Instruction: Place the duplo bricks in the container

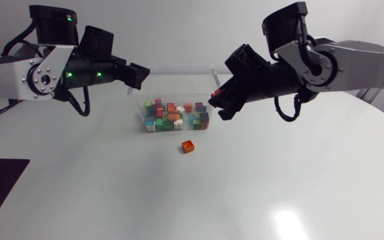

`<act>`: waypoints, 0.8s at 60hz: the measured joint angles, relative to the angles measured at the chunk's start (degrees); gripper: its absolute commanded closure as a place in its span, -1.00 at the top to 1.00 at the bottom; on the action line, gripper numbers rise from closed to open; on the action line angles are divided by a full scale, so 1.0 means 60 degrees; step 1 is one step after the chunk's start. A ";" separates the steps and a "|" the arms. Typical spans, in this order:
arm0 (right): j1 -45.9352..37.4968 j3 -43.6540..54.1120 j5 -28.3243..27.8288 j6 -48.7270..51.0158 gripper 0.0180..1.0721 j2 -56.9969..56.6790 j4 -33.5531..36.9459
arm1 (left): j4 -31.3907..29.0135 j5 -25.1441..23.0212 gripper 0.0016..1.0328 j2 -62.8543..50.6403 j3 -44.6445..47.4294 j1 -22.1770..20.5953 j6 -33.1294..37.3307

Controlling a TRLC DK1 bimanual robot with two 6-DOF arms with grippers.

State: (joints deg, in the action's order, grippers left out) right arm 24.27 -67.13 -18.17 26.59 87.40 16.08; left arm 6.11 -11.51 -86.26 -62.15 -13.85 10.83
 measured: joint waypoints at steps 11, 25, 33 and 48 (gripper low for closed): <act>0.0000 -0.1151 0.0076 -0.0426 -0.39 0.1089 -0.0255 | 0.0000 -0.0120 0.92 0.0634 0.0907 0.0015 0.0386; -0.0011 -0.2874 0.0127 -0.0856 -0.39 0.2514 -0.0288 | -0.0022 -0.0525 0.92 0.0754 0.1705 -0.0226 0.0827; -0.0015 -0.3785 0.0146 -0.1002 -0.38 0.3304 -0.0291 | -0.0029 -0.0885 0.92 0.0652 0.2204 -0.0634 0.1268; -0.0051 -0.5359 0.0153 -0.1268 -0.36 0.4776 -0.0281 | 0.0485 -0.1249 0.92 -0.0863 0.2291 -0.1035 0.1789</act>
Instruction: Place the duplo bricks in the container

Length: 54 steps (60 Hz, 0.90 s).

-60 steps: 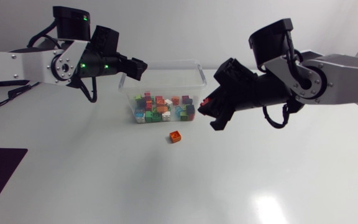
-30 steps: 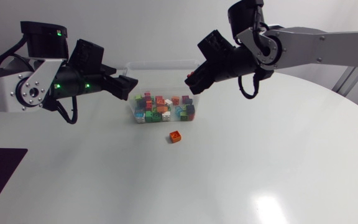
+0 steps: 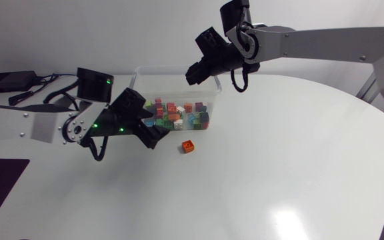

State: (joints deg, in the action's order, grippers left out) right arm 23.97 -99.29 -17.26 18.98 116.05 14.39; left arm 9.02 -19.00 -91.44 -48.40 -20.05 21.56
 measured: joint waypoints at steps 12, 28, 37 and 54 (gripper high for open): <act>-0.0204 -0.1778 0.0182 -0.0448 0.93 0.1198 0.0153 | 0.0342 -0.0007 0.92 -0.1530 -0.0095 -0.0455 0.0470; -0.0266 -0.1122 0.0277 -0.0597 0.93 0.0721 0.0109 | -0.0040 -0.0040 0.91 -0.3217 -0.1636 -0.0670 0.0823; -0.0368 0.0455 0.0277 -0.0514 0.93 -0.0386 -0.0102 | -0.0517 -0.0124 0.91 -0.3963 -0.2681 -0.0714 0.0929; -0.1257 0.3636 -0.0117 -0.0310 0.93 -0.3089 -0.0958 | -0.1246 -0.0295 0.88 -0.4721 -0.3417 -0.0940 0.1213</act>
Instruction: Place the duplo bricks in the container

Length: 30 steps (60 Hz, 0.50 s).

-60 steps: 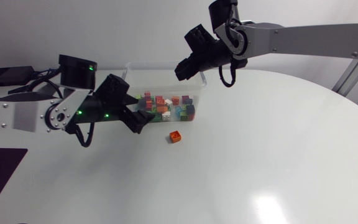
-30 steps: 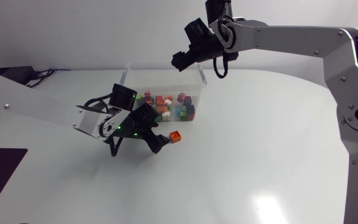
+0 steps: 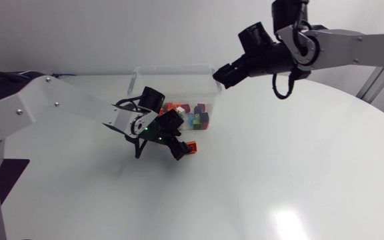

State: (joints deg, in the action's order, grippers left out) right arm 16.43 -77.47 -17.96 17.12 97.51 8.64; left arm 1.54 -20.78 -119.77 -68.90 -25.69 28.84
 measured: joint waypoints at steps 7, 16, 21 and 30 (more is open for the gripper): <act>-0.0288 0.1151 -0.0262 0.0142 0.93 -0.0849 -0.0211 | -0.0357 0.0000 0.87 -0.0237 -0.0328 -0.0066 0.0106; -0.0656 0.2408 -0.0517 0.0317 0.93 -0.1632 -0.0262 | -0.0503 0.0000 0.86 -0.0262 -0.0441 -0.0098 0.0244; -0.0907 0.2911 -0.0663 0.0426 0.93 -0.2033 -0.0266 | -0.0565 -0.0011 0.86 -0.0262 -0.0444 -0.0131 0.0364; -0.1198 0.3621 -0.0805 0.0441 0.93 -0.2867 -0.0266 | -0.0601 -0.0084 0.69 -0.0262 -0.0444 -0.0284 0.0528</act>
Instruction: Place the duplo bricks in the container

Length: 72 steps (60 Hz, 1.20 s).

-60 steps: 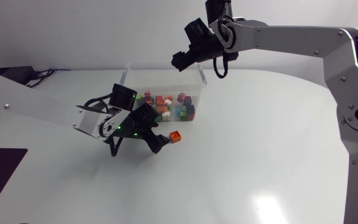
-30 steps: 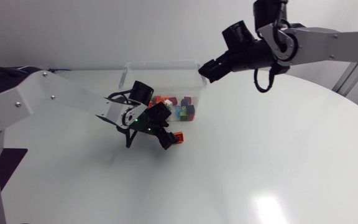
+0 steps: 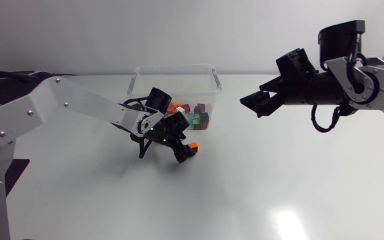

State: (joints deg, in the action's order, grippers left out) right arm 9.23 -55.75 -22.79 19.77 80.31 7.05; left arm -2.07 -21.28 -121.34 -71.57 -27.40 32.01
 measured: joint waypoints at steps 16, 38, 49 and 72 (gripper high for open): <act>-0.0459 0.1362 -0.0015 0.0036 0.93 -0.1861 0.0007 | 0.0000 -0.0098 -0.06 -0.0004 0.0000 -0.0266 0.0029; -0.1530 0.2736 0.0080 0.0215 0.92 -0.4164 0.0080 | -0.0423 -0.0095 -0.77 0.0033 0.0015 -0.0270 0.0029; -0.2098 0.3340 0.0452 0.0211 0.90 -0.5308 0.0011 | -0.0539 -0.0095 -0.77 0.0747 0.0506 -0.0270 0.0029; -0.2674 0.4925 0.1351 0.0076 0.90 -0.6714 -0.1271 | -0.0481 -0.0102 -0.77 0.3592 0.1053 0.0055 -0.0437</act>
State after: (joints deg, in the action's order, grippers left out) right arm -6.81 -26.20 -14.68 20.23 40.03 -0.58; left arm -4.95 -21.89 -99.79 -65.25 -27.07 29.39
